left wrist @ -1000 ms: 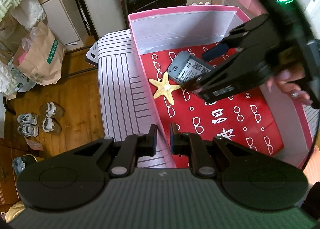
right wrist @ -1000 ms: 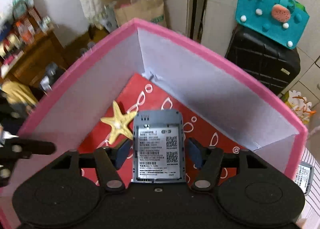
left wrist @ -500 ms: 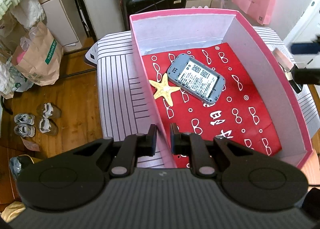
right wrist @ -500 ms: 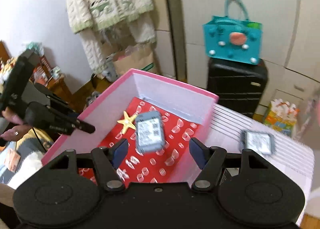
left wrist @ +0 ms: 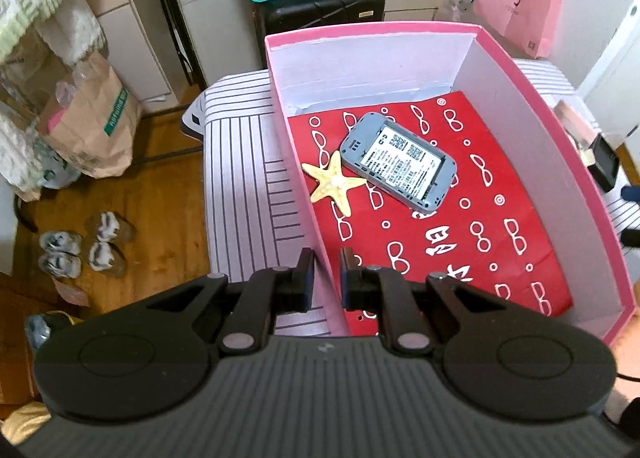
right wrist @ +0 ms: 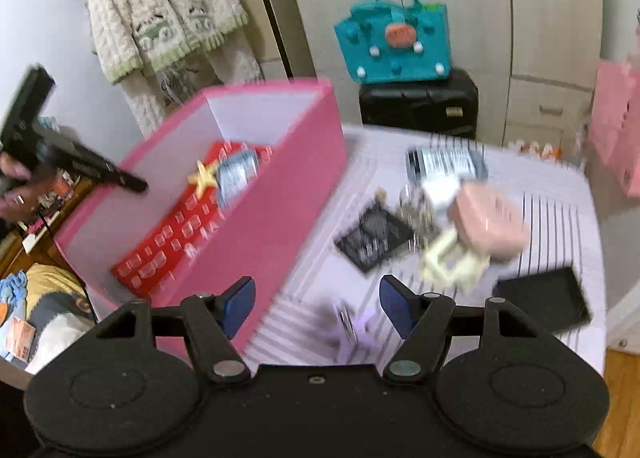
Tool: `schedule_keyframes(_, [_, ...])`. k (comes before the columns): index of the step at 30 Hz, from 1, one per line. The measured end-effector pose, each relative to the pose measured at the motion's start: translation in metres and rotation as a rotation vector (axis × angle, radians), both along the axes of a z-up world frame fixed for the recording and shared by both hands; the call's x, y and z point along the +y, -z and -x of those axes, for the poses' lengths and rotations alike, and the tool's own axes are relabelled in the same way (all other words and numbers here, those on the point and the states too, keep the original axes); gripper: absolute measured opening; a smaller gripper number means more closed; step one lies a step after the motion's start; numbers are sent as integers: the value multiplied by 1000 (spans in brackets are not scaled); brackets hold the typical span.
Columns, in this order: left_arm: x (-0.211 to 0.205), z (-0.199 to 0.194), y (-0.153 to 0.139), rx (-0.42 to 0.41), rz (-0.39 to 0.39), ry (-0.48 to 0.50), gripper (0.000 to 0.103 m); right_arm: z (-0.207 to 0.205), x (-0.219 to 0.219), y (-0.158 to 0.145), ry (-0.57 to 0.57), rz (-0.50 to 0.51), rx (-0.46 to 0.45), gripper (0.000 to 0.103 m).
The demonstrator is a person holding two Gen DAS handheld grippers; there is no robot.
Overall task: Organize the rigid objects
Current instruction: 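Return the right gripper to the table and grasp the purple clip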
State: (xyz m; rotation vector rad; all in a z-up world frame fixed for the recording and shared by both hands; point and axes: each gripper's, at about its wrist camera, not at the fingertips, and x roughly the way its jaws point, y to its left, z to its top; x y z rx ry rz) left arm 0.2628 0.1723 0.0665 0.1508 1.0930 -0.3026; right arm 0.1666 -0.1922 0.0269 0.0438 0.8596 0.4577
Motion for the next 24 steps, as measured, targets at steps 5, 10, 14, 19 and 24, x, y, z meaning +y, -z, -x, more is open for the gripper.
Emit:
schedule_keyframes(5, [0,-1,0,1,-2,-19,12,15,-6,42,-36,-66,-14,73])
schedule_keyframes(10, [-3,-2,0,10,-12,-28,12,13,0,59,-28,-44,-32,73])
schedule_keyframes(14, [-4,-1,1,6,-10,-39,12,14,11,63,-22,19,-78,67])
schedule_keyframes(19, [0,-2,0,14,17,-52,12,17,29,67,-8,206,-157,48])
schedule_keyframes(24, [4,-3,1,22,36,-56,12,17,33,65,23,279,-190,26])
